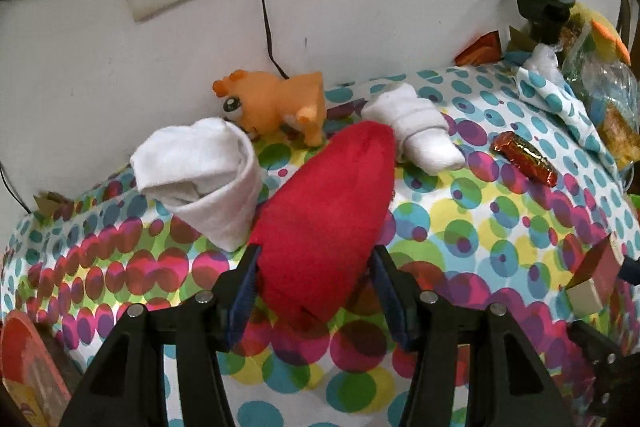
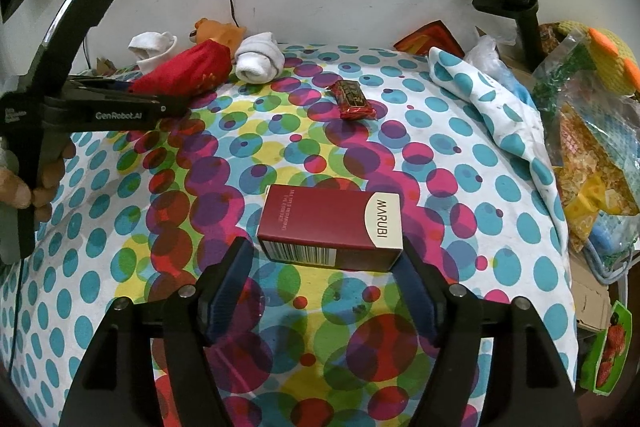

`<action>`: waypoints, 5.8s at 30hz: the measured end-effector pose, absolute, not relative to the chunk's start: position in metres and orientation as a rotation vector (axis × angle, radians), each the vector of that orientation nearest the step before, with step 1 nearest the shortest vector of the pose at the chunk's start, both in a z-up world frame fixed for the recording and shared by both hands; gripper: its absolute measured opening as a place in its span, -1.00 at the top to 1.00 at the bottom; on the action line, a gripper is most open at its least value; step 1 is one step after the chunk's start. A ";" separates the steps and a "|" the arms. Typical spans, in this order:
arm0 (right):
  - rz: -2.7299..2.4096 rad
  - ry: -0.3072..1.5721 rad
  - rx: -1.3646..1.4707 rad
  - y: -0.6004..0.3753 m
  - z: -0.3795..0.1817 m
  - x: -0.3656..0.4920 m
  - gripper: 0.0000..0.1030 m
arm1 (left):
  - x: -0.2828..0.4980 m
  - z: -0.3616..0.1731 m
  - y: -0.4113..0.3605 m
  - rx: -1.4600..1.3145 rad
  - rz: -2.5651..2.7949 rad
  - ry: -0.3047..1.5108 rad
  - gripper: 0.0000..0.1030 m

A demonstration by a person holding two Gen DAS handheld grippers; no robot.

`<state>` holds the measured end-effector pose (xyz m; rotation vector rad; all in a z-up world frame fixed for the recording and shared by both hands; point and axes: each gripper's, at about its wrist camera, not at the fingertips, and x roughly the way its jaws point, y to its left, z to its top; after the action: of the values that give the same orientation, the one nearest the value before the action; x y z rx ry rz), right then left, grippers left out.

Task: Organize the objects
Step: 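Reach left tool to the red sock on the bed and grasp it while right tool holds the box, then carry the red sock into the red tray and open the left tool, then lift left tool from the tray while right tool carries the MARUBI box toward it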

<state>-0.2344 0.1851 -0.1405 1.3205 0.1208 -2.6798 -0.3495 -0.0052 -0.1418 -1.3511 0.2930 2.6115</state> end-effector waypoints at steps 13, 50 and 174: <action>-2.680 0.119 1.321 0.186 -0.140 -0.235 -0.39 | -0.345 -0.141 -0.005 -1.315 2.662 0.279 0.12; -2.677 0.121 1.321 0.188 -0.140 -0.236 -0.39 | -0.219 -0.121 -0.038 -1.400 2.609 0.010 0.48; -2.651 0.098 1.275 0.114 -0.120 -0.214 -0.15 | -0.019 -0.088 -0.302 -1.214 3.202 -0.267 0.22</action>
<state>-0.2140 0.1140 -0.1202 1.2749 0.0981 -2.6514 -0.0188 -0.3015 -0.0882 -1.2141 -0.2671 3.2024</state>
